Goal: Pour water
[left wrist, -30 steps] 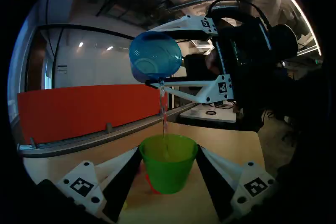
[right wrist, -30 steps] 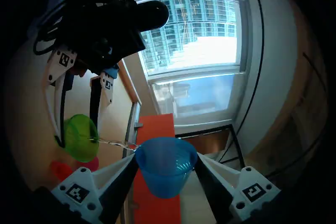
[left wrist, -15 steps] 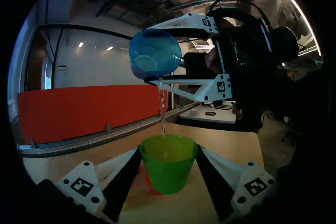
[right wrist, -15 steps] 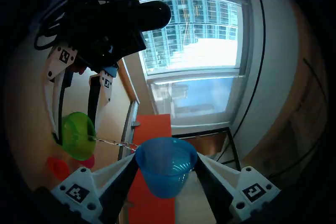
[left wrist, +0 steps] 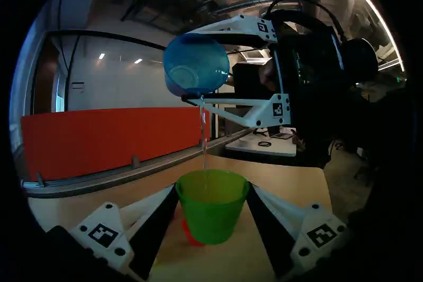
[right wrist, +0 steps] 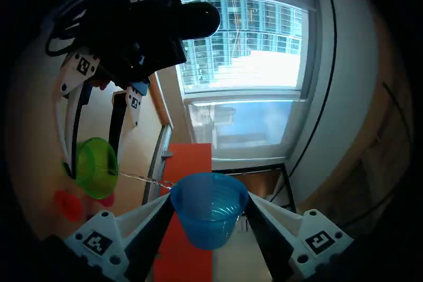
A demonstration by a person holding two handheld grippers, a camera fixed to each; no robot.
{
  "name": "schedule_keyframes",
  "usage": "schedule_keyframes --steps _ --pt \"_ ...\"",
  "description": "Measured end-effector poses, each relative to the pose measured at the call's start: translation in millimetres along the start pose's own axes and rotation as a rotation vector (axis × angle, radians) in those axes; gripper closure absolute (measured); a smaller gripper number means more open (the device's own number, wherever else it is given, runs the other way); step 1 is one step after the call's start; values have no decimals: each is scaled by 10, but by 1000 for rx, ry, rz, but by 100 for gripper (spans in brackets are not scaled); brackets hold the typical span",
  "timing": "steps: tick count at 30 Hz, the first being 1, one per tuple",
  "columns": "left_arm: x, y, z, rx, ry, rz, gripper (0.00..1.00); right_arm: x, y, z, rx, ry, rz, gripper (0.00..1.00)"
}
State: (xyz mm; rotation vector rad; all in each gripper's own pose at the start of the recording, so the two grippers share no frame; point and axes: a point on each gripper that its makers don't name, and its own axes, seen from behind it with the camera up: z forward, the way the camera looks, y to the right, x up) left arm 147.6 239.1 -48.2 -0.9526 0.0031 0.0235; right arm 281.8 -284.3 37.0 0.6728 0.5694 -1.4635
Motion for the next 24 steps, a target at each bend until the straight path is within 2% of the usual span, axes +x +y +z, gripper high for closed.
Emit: schedule_keyframes --steps 24 --pt "55 23 -11 -4 11 -3 12 43 56 6 -16 -3 -78 9"
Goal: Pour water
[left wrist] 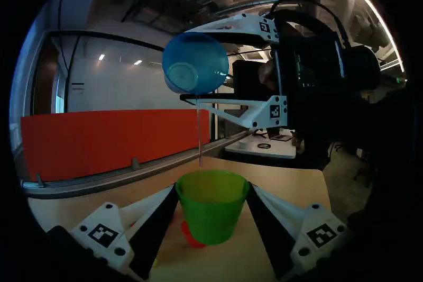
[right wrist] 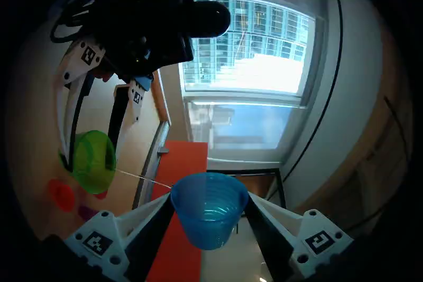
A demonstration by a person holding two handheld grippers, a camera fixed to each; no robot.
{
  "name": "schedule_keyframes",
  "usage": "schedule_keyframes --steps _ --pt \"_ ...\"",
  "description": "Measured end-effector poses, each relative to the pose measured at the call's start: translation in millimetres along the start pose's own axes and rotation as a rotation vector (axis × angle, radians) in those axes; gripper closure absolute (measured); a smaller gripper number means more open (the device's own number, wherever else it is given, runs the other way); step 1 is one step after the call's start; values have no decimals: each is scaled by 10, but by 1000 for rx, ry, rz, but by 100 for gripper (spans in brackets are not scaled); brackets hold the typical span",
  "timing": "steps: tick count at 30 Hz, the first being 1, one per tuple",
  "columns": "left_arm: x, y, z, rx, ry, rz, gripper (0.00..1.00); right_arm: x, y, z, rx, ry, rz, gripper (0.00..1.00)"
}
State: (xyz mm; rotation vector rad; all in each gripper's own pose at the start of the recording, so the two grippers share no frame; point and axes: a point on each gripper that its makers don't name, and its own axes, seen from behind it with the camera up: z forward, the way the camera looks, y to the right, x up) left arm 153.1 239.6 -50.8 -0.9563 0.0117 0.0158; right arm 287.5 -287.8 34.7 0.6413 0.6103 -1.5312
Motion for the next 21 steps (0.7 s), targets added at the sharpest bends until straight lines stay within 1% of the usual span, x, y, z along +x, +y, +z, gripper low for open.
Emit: schedule_keyframes --steps 14,17,21 --pt "26 0 23 0 5 -3 12 71 13 -16 -5 6 -28 9" --pt "26 -4 30 0 7 -5 12 74 20 -24 -3 8 -18 9" --pt "20 -16 37 2 7 -7 12 69 29 -45 -3 13 17 9"
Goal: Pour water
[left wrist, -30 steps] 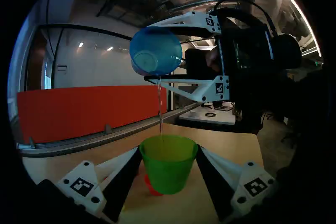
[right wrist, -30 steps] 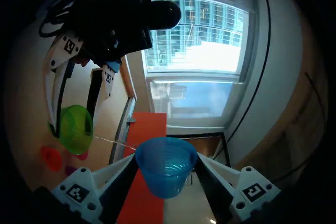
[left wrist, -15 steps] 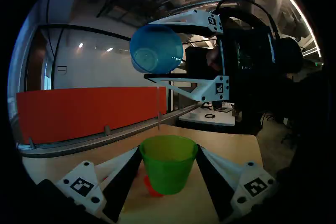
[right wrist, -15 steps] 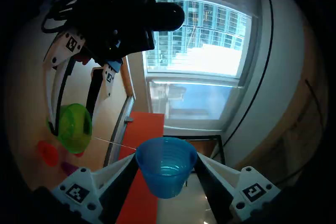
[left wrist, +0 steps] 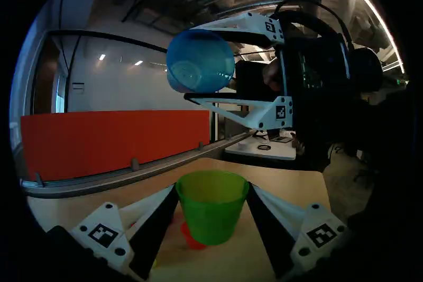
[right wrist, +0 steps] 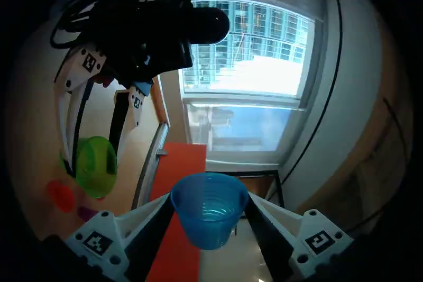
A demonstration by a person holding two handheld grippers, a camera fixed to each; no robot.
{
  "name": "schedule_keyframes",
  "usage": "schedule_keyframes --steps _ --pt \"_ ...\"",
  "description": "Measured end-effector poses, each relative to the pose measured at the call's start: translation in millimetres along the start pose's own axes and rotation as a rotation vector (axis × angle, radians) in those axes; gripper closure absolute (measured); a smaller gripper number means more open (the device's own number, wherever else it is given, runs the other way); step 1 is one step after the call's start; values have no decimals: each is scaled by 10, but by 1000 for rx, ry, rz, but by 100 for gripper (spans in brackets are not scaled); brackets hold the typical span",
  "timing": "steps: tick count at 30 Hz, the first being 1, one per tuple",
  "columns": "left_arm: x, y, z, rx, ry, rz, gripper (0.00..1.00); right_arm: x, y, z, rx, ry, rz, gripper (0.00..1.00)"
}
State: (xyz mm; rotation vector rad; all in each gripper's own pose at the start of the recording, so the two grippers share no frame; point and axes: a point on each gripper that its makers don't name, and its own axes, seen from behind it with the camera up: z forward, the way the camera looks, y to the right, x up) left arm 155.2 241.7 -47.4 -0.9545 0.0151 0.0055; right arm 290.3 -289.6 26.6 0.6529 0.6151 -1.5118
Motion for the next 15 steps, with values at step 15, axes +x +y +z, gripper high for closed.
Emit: schedule_keyframes --steps 15 --pt "30 -12 -21 7 1 3 12 -69 -119 -101 10 2 305 9"
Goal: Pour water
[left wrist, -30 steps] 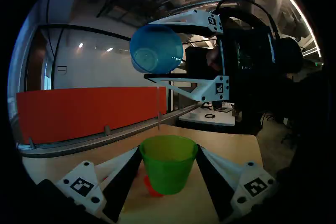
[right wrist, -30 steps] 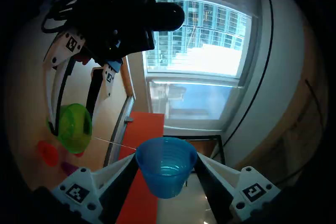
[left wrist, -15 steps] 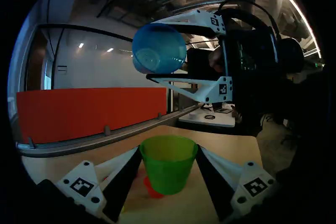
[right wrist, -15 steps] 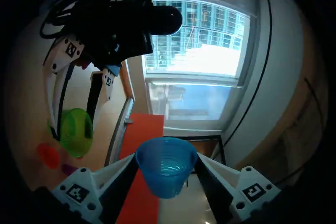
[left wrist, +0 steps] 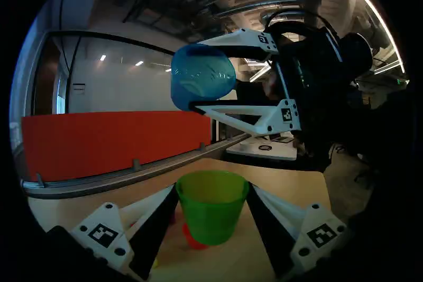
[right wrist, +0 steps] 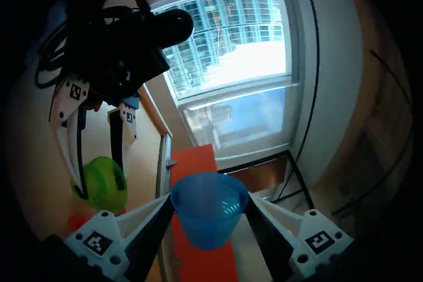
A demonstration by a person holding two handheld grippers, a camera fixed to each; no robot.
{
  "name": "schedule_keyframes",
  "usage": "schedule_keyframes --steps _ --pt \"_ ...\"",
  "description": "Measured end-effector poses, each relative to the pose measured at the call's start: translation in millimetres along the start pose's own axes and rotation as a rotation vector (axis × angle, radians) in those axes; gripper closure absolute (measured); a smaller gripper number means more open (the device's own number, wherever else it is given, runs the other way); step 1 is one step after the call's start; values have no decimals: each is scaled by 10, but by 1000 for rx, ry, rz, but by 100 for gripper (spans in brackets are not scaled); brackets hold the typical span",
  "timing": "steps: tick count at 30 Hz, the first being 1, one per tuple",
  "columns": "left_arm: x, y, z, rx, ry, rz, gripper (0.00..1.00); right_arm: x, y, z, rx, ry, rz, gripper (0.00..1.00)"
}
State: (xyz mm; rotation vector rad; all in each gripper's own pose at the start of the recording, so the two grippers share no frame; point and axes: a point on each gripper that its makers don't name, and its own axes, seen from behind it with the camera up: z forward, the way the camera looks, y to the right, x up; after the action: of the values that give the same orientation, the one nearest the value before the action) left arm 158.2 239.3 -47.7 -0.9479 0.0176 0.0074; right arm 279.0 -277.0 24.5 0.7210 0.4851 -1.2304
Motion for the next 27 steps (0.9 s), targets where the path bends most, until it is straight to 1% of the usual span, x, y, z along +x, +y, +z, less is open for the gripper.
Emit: schedule_keyframes --steps 5,8,14,17,24,27 --pt "12 6 -5 1 0 3 12 5 -21 -59 -10 14 163 9" --pt "12 13 -11 1 -2 5 12 -15 -53 -82 -13 14 246 9" --pt "30 2 -31 3 -3 11 12 -28 -187 -132 3 4 416 9" --pt "34 -2 -49 4 -3 12 12 -5 -221 -165 7 9 513 10" --pt "32 -7 -68 7 -6 16 12 40 -249 -226 34 18 784 9" --pt "32 -6 -66 6 -6 16 12 49 -263 -236 52 18 891 9"
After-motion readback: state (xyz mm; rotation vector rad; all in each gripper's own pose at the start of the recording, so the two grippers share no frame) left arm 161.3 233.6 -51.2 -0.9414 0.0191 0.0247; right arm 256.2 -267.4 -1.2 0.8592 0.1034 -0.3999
